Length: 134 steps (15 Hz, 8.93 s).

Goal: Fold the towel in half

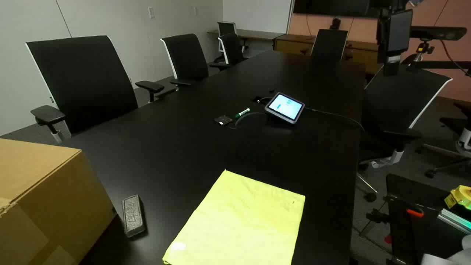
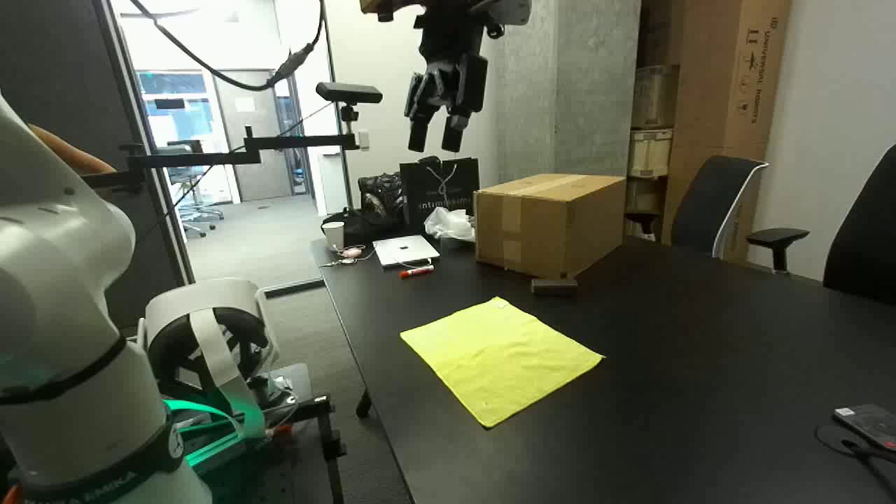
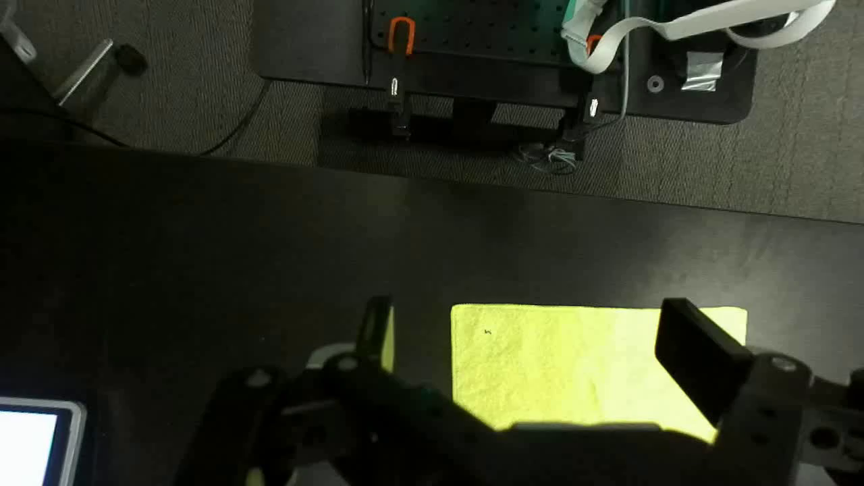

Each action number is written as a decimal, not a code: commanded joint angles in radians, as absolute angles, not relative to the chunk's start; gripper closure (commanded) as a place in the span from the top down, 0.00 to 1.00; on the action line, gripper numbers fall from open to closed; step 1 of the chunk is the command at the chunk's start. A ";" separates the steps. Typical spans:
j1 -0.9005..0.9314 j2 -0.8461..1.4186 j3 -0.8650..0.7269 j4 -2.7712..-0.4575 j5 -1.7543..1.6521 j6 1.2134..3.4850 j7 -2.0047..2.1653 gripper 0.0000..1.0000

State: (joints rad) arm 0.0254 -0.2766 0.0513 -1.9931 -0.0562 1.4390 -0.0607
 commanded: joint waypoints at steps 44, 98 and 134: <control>0.017 0.639 -0.005 -2.077 -0.042 2.626 -0.101 1.00; 0.113 0.719 0.097 -1.378 -0.055 1.578 -0.171 0.06; 0.484 0.888 0.238 -1.023 -0.308 1.414 -0.378 0.82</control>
State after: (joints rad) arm 0.5051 0.8630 0.2388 -1.0923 -0.3389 1.4329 -0.3496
